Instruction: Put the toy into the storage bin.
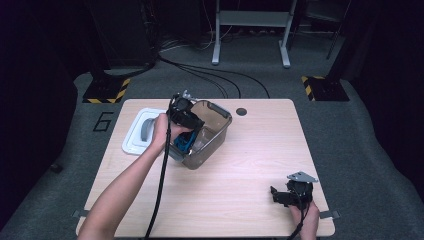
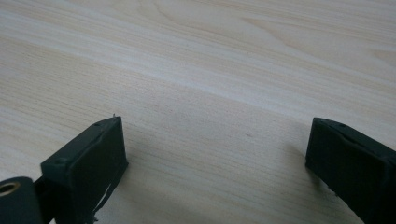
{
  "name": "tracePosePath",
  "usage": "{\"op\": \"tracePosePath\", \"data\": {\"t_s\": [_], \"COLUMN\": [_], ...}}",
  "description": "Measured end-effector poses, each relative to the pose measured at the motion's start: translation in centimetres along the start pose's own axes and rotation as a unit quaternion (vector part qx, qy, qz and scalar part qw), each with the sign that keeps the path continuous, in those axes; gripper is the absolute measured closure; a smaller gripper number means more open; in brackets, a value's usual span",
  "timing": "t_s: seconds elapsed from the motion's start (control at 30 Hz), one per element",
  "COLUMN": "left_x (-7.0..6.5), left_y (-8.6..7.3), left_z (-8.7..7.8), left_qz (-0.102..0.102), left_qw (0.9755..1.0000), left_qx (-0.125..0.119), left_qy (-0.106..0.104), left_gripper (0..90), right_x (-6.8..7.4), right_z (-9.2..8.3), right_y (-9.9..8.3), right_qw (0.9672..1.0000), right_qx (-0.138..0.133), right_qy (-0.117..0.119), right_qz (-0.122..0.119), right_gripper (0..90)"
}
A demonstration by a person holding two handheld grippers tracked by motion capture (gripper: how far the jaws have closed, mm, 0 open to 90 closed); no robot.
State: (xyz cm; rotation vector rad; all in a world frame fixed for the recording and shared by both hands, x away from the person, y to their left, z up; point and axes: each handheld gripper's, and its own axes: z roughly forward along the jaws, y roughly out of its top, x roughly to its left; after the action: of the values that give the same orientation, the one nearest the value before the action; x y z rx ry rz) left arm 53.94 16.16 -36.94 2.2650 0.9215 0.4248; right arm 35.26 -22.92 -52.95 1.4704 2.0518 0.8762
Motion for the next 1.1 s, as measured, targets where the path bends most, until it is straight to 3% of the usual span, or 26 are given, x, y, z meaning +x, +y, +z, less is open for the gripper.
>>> {"op": "tracePosePath", "data": {"t_s": [0.63, 1.1], "left_x": [-0.3, -0.5], "left_y": [-1.6, -2.8], "left_z": [1.6, 1.8], "left_qz": [-0.007, 0.004], "left_qw": [0.9993, 0.9986], "left_qx": [0.036, 0.053], "left_qy": [-0.004, 0.000], "left_gripper": [24.8, 24.8], "right_x": [0.0, 0.0], "right_z": [0.0, 0.0], "right_y": [0.0, 0.0], "right_qw": [1.0000, 1.0000], "right_qx": [-0.001, -0.001], "right_qy": [0.000, 0.000], "right_qz": [0.000, 0.000], "right_gripper": [4.1, 4.0]}}
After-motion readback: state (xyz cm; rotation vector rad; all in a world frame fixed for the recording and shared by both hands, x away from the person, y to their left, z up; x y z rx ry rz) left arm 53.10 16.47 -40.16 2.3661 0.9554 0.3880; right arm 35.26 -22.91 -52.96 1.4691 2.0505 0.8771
